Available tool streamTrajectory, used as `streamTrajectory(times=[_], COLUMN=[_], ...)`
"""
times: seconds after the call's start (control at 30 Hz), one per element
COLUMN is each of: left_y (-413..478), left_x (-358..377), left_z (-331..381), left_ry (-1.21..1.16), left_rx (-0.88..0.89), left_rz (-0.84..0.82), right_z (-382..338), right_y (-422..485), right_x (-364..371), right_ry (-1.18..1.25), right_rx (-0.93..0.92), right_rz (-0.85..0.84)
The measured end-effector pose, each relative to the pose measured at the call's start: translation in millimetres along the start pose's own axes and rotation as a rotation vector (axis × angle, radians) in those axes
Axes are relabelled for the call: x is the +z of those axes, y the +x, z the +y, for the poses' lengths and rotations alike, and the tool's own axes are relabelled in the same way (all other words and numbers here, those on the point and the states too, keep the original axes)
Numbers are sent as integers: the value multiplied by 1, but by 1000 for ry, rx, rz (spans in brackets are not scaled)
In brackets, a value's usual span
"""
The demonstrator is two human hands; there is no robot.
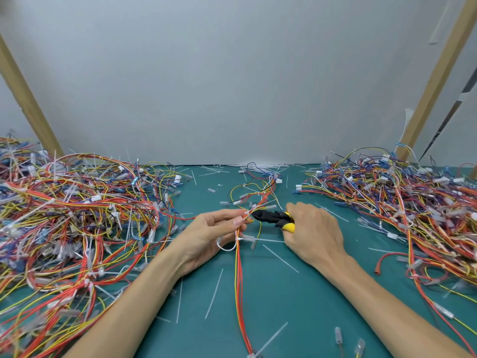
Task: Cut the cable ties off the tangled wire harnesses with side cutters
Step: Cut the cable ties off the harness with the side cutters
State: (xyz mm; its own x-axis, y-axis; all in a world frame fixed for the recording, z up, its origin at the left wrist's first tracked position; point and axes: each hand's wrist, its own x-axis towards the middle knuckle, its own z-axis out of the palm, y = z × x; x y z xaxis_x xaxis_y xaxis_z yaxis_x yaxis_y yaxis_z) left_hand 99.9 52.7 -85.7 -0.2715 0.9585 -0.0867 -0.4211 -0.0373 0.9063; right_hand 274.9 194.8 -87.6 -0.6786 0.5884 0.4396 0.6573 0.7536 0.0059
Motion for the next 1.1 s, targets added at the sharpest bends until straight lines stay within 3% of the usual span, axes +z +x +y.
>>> streamTrajectory(times=[1.1], left_y=[-1], left_x=[7], left_z=[0], left_ry=[118], left_rx=[27], left_rz=[19], right_z=[-2], right_y=[-1], right_x=[2], right_ry=[-6], right_rx=[25], right_rz=[-2])
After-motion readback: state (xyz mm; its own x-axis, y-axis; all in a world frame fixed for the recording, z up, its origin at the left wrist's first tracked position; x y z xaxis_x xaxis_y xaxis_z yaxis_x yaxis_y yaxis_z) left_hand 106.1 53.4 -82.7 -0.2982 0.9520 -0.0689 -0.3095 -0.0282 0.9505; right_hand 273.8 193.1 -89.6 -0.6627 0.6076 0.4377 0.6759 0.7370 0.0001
